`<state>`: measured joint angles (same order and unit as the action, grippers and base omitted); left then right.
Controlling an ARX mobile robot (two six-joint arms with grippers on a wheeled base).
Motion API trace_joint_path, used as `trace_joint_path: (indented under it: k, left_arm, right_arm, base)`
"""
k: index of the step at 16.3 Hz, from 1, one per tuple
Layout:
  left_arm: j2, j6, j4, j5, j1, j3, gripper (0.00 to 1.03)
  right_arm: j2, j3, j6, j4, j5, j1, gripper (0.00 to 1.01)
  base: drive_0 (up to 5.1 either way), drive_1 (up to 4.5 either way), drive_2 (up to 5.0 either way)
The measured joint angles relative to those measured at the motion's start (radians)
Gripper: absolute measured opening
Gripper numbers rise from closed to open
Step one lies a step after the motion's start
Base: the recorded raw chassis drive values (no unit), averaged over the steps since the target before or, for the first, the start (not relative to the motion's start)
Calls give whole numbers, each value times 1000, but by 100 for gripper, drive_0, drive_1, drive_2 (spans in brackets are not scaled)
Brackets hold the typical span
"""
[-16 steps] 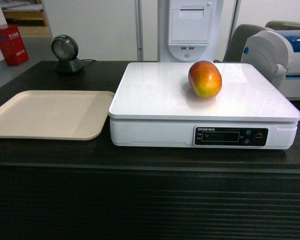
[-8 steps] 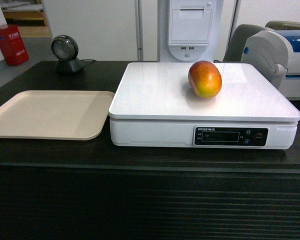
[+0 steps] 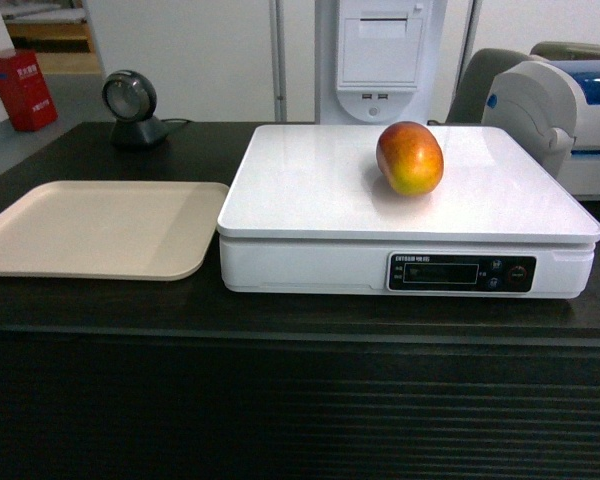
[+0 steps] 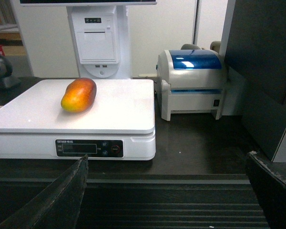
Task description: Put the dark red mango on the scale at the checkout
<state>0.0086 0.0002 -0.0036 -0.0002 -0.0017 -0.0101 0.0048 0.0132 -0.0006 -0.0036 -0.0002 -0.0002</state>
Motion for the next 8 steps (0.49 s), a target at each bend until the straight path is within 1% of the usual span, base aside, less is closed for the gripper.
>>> trace_joint_path:
  k: [8]
  left_arm:
    - [0,0,2,0,0,0,98]
  right_arm:
    - [0,0,0,2,0,0,98]
  base:
    - [0,0,0]
